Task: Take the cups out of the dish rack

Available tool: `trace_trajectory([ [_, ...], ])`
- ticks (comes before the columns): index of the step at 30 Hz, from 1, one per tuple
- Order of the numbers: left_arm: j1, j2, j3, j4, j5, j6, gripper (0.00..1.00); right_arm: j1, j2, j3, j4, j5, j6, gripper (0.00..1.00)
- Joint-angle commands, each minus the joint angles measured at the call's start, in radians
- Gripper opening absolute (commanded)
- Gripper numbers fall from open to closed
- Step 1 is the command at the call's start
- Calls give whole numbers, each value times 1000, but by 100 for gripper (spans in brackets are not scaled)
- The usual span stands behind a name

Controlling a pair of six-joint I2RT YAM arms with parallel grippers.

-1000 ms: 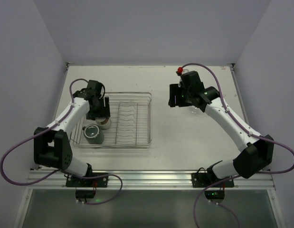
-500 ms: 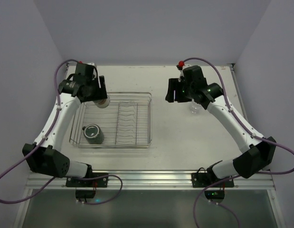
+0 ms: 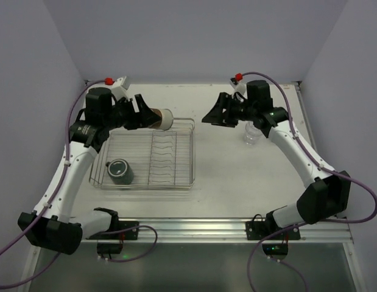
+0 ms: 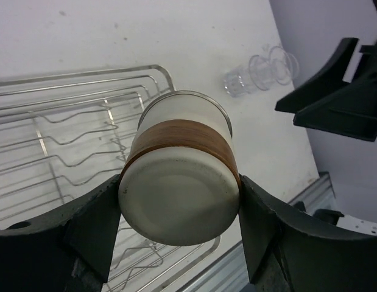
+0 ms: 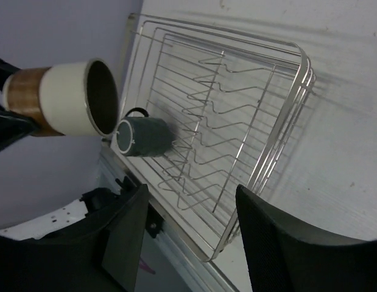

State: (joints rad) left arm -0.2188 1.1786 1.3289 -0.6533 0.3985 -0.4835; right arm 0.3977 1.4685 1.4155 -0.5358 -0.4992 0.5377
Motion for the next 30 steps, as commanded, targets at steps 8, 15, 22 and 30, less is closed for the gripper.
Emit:
trace_trajectory([
  [8,-16,-73,-264,622,405,-326,0,-122,-79,-277,790,-639,548,59],
  [15,-44,-63,-304,770,411,-382,0,-117,-13,-336,1275,-682,890,57],
  [22,-56,-53,-309,782,408,-383,0,-82,56,-317,1513,-688,1091,56],
  [30,-63,-54,-323,799,415,-400,0,-1,99,-250,1473,-676,1067,55],
])
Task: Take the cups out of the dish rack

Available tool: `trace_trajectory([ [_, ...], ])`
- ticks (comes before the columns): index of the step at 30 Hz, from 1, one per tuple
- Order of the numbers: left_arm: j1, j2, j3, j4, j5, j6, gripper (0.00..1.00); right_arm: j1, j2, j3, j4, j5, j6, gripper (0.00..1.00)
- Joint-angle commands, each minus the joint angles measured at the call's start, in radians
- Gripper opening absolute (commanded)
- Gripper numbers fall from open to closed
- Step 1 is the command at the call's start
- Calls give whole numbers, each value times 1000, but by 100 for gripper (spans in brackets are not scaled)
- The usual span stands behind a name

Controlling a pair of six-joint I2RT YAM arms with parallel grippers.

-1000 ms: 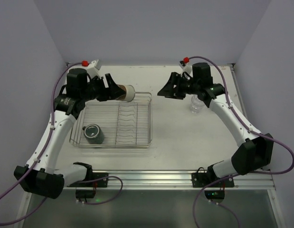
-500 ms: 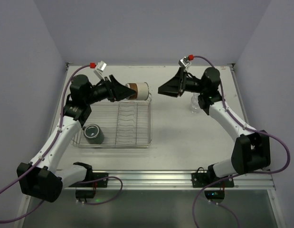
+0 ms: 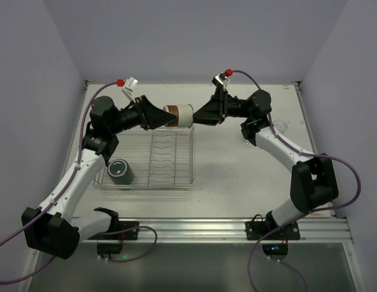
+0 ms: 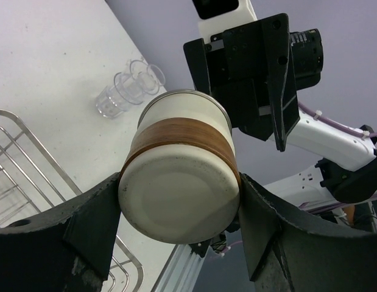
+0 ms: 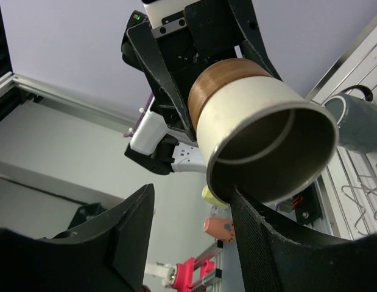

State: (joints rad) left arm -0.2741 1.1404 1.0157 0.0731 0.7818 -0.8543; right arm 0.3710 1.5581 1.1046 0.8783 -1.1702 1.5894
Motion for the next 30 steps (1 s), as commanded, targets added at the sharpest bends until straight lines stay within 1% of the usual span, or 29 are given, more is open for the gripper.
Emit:
trace_trajectory([
  [1,-10,-16,-11,76,33,-29,0,32,14,75,57,-2,14,55],
  [3,-11,-16,-14,76,33,-32,0,46,31,87,51,1,9,53],
  [4,-13,-16,-16,76,34,-32,0,49,36,103,48,3,7,50],
  [6,-14,-16,-20,82,39,-35,0,57,55,119,45,4,9,47],
  [7,-17,-14,-23,86,40,-43,0,60,63,136,45,4,9,42],
  [8,-20,-14,-25,93,42,-45,0,60,69,146,47,3,11,34],
  [9,-20,-14,-26,91,45,-46,0,62,80,153,45,3,12,21],
  [10,-20,-14,-28,93,45,-46,0,62,85,162,42,3,12,0],
  [12,-20,-10,-28,103,72,-48,0,60,92,167,62,3,20,0],
  [13,-20,-8,-31,105,80,-52,39,60,89,160,62,9,17,0],
  [14,-20,-13,-32,103,77,-57,73,60,88,159,60,10,8,0],
  [15,-17,-19,-37,103,62,-58,100,60,88,158,57,12,3,0],
  [17,-17,-43,-42,82,34,-39,100,52,82,150,48,11,-12,0],
  [18,-11,-50,-36,56,-2,-26,100,48,77,141,38,9,-28,0],
  [19,-5,-51,-22,15,-21,15,100,42,59,136,13,9,-46,0],
  [20,2,-53,10,-59,-33,40,100,30,45,133,-60,7,-75,0],
  [21,12,-56,21,-71,-44,55,100,20,31,130,-114,10,-151,0],
  [22,35,-57,32,-149,-46,81,100,11,-4,133,-263,15,-202,0],
  [23,47,-67,56,-185,-61,96,100,-7,-22,136,-344,23,-266,0],
  [24,67,-74,72,-220,-114,113,100,-15,-42,153,-439,36,-398,0],
  [25,75,-82,90,-324,-163,159,100,-21,-65,173,-681,84,-478,0],
  [26,76,-93,134,-382,-288,188,100,-30,-110,195,-805,128,-574,0],
  [27,76,-100,156,-432,-355,236,100,-30,-133,254,-949,188,-759,0],
  [28,76,-105,173,-523,-419,250,100,-29,-151,288,-1201,368,-845,0],
  [29,76,-119,191,-556,-532,265,100,-26,-183,314,-1298,456,-965,0],
  [30,76,-125,196,-581,-580,287,100,-24,-197,348,-1387,540,-1009,0],
])
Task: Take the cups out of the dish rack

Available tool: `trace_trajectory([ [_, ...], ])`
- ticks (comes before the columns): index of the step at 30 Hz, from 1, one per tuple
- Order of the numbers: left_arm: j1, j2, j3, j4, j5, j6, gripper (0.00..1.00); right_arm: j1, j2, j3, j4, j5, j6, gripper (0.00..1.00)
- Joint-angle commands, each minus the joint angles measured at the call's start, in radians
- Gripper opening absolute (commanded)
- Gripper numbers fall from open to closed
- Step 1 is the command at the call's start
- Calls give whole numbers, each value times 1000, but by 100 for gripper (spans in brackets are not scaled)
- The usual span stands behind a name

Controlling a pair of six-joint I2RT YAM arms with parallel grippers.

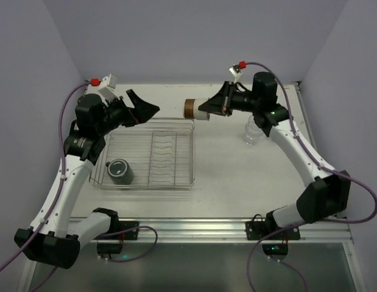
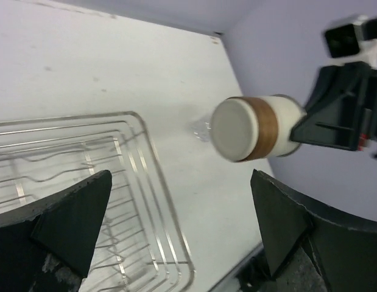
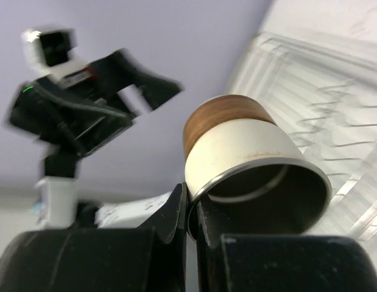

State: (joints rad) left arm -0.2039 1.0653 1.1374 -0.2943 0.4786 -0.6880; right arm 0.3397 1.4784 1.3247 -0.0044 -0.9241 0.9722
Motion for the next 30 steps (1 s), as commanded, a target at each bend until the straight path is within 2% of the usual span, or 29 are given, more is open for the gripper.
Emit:
trace_trajectory([
  [1,6,-54,73,-248,-311,125,100,5,-134,134,-631,471,-423,0],
  [3,4,-47,68,-279,-376,149,100,5,-184,133,-725,658,-495,0],
  [4,4,-28,65,-289,-385,154,100,10,-193,133,-817,862,-509,0],
  [8,3,16,52,-307,-426,171,100,1,-254,55,-899,1164,-523,0],
  [12,1,38,50,-284,-408,171,100,-18,-288,-92,-918,1319,-471,0],
  [15,0,42,51,-269,-382,182,100,-33,-283,-177,-916,1401,-428,0],
  [23,0,65,32,-247,-351,222,100,-99,-236,-258,-913,1459,-383,0],
  [30,0,76,21,-232,-339,243,100,-185,-144,-251,-847,1400,-421,0],
])
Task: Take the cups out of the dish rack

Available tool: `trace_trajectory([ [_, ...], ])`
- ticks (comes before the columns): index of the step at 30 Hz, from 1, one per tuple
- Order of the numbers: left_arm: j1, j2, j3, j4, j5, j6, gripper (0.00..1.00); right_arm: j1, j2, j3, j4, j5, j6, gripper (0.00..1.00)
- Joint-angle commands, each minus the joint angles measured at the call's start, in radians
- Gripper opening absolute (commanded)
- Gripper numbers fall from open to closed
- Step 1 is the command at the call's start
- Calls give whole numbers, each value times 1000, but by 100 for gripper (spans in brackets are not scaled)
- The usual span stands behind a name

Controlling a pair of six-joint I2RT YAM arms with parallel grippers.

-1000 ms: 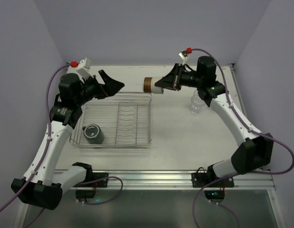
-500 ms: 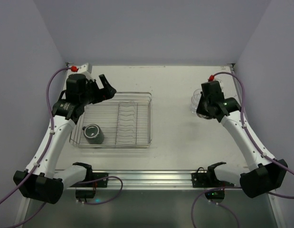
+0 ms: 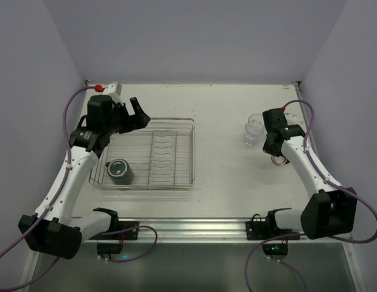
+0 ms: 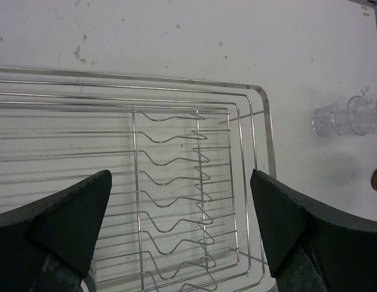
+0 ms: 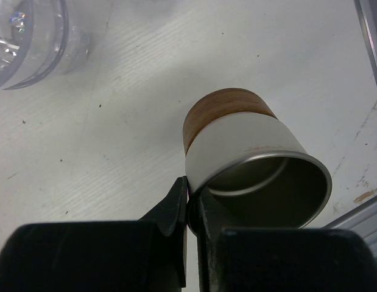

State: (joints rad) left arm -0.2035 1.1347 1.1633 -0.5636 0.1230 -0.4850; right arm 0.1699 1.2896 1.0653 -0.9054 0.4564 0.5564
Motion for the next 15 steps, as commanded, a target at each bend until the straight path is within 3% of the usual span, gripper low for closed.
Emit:
trace_trajectory([
  [1,-1,11,-4,34,18,45,100,-27,62,16,59,16,-12,0],
  [15,-1,-13,-37,18,-3,102,100,-115,264,131,122,-56,-59,0],
])
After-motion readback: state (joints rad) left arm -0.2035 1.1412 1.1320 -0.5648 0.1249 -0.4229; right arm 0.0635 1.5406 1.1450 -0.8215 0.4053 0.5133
